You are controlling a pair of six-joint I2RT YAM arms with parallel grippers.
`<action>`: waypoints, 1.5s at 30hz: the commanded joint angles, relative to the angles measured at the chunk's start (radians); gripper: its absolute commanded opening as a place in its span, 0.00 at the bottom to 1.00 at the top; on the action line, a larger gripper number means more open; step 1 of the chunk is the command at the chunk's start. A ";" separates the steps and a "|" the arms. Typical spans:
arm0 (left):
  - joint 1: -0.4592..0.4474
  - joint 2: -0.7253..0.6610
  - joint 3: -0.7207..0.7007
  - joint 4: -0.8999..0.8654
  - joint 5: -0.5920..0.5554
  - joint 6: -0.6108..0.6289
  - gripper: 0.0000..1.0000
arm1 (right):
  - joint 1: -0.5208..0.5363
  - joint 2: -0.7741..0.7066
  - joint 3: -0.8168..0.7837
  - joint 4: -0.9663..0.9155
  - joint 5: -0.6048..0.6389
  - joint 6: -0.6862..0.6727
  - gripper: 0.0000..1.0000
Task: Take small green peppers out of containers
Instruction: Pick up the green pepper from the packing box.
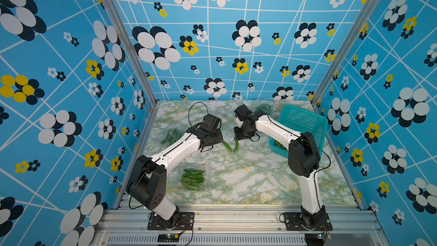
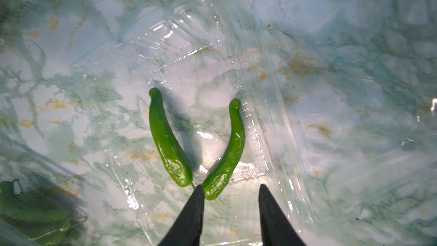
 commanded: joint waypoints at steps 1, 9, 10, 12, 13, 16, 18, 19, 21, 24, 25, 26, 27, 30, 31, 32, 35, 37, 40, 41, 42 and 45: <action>0.008 -0.010 -0.023 0.028 0.014 0.001 0.39 | 0.017 0.056 0.044 -0.093 0.032 0.020 0.41; 0.008 -0.001 -0.036 0.046 0.027 -0.003 0.39 | 0.030 0.115 0.087 -0.139 0.049 0.022 0.45; 0.008 0.000 -0.038 0.047 0.028 -0.003 0.39 | 0.031 0.122 0.090 -0.141 0.049 0.022 0.44; 0.008 -0.005 -0.040 0.048 0.028 -0.003 0.39 | 0.034 0.136 0.102 -0.149 0.050 0.022 0.44; 0.009 -0.004 -0.038 0.049 0.028 -0.003 0.39 | 0.034 0.141 0.106 -0.150 0.050 0.022 0.44; 0.008 -0.004 -0.040 0.050 0.029 -0.003 0.39 | 0.038 0.160 0.118 -0.154 0.046 0.021 0.43; 0.009 -0.004 -0.040 0.051 0.030 -0.003 0.39 | 0.040 0.168 0.123 -0.154 0.044 0.022 0.43; 0.009 -0.004 -0.041 0.052 0.030 -0.003 0.39 | 0.043 0.172 0.126 -0.155 0.044 0.023 0.43; 0.009 -0.007 -0.042 0.053 0.030 -0.003 0.39 | 0.044 0.183 0.135 -0.160 0.043 0.025 0.43; 0.009 -0.011 -0.045 0.054 0.029 -0.003 0.39 | 0.046 0.199 0.144 -0.165 0.042 0.023 0.42; 0.011 -0.012 -0.046 0.055 0.028 -0.003 0.39 | 0.046 0.205 0.146 -0.166 0.041 0.023 0.41; 0.011 -0.014 -0.049 0.055 0.028 -0.003 0.39 | 0.045 0.207 0.148 -0.169 0.041 0.021 0.40; 0.012 -0.014 -0.048 0.055 0.029 -0.003 0.39 | 0.046 0.210 0.148 -0.169 0.042 0.022 0.40; 0.015 -0.020 -0.049 0.053 0.029 -0.003 0.39 | 0.046 0.217 0.145 -0.167 0.039 0.021 0.39; 0.015 -0.019 -0.051 0.053 0.029 -0.001 0.39 | 0.046 0.218 0.145 -0.166 0.037 0.020 0.39; 0.017 -0.021 -0.052 0.054 0.029 -0.001 0.39 | 0.045 0.221 0.145 -0.165 0.032 0.020 0.38; 0.020 -0.025 -0.052 0.051 0.026 -0.001 0.39 | 0.046 0.223 0.145 -0.161 0.025 0.019 0.31; 0.019 -0.027 -0.054 0.052 0.026 0.000 0.39 | 0.046 0.217 0.142 -0.155 0.027 0.018 0.23; 0.022 -0.024 -0.051 0.049 0.024 0.002 0.39 | 0.046 0.201 0.141 -0.145 0.024 0.011 0.13; 0.022 -0.022 -0.052 0.048 0.025 0.002 0.39 | 0.045 0.191 0.137 -0.138 0.023 0.009 0.11; 0.022 -0.022 -0.051 0.048 0.024 0.001 0.39 | 0.046 0.178 0.136 -0.133 0.025 0.005 0.09; 0.022 -0.014 -0.042 0.045 0.027 0.001 0.39 | 0.046 0.123 0.125 -0.112 0.035 0.004 0.06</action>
